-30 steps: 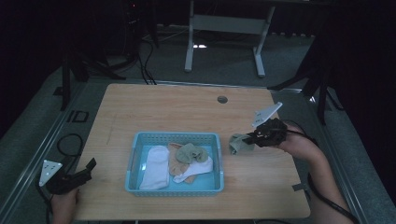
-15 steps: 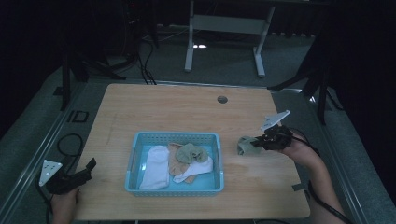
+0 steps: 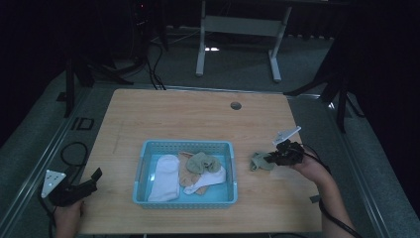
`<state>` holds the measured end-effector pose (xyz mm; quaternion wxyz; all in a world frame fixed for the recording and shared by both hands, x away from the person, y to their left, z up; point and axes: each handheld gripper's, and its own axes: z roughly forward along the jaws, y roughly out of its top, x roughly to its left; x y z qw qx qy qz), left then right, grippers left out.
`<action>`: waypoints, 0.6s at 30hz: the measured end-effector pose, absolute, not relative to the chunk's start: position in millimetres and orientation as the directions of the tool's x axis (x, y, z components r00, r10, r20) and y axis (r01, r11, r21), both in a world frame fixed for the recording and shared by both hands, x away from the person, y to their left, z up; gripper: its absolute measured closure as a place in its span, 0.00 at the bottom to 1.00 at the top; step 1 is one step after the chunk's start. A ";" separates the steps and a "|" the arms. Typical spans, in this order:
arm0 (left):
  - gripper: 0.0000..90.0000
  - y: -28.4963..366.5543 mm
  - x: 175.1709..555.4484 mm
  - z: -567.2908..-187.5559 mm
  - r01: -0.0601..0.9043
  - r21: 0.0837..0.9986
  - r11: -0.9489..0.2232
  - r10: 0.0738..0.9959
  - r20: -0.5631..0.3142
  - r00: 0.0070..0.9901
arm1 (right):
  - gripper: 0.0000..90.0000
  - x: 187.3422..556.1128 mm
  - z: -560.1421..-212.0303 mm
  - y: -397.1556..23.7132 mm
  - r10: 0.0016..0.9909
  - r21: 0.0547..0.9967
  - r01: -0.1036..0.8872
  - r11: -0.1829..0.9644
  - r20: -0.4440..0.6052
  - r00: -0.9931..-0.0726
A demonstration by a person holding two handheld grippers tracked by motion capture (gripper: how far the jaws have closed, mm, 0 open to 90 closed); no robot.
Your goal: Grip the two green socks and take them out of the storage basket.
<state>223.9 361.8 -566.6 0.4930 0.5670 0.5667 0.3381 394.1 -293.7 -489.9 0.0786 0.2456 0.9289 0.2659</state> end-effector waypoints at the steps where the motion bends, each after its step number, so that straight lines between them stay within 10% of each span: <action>1: 0.03 361.8 223.9 -566.6 0.309 0.942 0.128 0.976 -0.175 0.130 | 0.89 394.4 -493.0 -293.5 0.504 0.527 0.424 0.736 -0.010 -0.863; 18: 0.03 362.1 223.9 -566.7 0.310 0.942 0.129 0.975 -0.178 0.136 | 0.65 397.5 -486.9 -296.9 0.520 0.525 0.426 0.737 -0.039 -0.853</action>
